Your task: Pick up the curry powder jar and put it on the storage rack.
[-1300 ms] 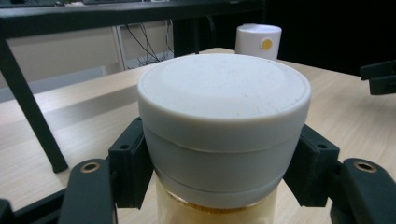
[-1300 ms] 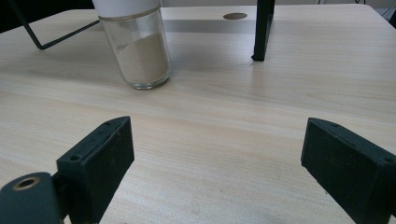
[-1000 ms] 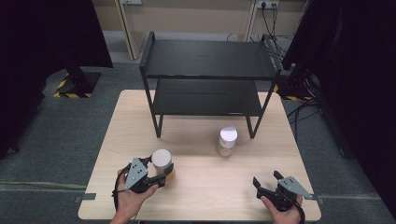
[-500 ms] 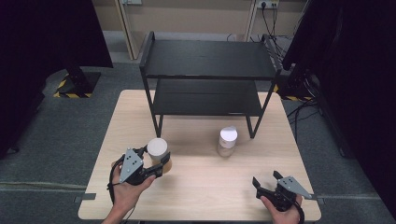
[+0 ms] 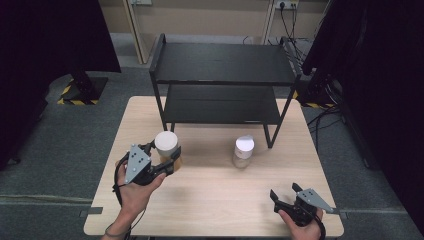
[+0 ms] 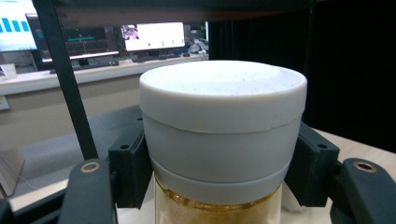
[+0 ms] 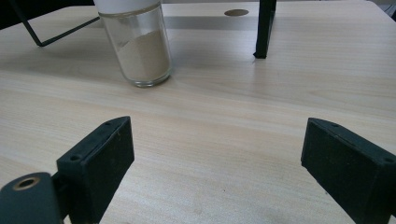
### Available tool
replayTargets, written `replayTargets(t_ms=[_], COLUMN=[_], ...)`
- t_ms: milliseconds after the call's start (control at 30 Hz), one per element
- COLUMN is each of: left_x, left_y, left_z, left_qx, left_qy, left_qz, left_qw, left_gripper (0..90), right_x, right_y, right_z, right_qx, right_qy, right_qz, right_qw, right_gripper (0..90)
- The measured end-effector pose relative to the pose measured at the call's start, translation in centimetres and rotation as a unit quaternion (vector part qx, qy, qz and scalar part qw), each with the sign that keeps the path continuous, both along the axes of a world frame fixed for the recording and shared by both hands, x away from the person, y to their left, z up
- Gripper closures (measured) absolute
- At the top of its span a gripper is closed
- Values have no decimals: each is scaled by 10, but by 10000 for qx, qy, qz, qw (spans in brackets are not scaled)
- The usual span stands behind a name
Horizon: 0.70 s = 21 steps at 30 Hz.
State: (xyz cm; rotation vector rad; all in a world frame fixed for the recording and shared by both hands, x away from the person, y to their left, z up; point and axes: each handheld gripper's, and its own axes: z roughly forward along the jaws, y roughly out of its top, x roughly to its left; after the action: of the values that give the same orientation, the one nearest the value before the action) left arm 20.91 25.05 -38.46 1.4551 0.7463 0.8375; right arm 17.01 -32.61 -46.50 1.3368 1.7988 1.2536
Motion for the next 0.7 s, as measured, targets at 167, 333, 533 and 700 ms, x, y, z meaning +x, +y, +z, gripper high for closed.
replayTargets(t_ms=[167,333,533,700], left_x=[4,9,14,17], left_y=[-8,-13,-20,-25], left_z=[9,17,23,29], left_qx=[-34,-85,-231,-272], left_qy=[-152,-253,-359,-437], left_qz=[111,204,310,375], left_qw=[9998,9994,9986,9980], left_gripper=[342,342,343,342], right_x=[0,0,0,0], right_y=[0,0,-1,-1], right_z=[0,0,0,0], right_qx=[13,-2,11,9], right_qy=[4,0,7,-2], right_qz=[4,10,9,11], right_qw=[10000,10000,10000,10000], right_gripper=[97,97,97,97])
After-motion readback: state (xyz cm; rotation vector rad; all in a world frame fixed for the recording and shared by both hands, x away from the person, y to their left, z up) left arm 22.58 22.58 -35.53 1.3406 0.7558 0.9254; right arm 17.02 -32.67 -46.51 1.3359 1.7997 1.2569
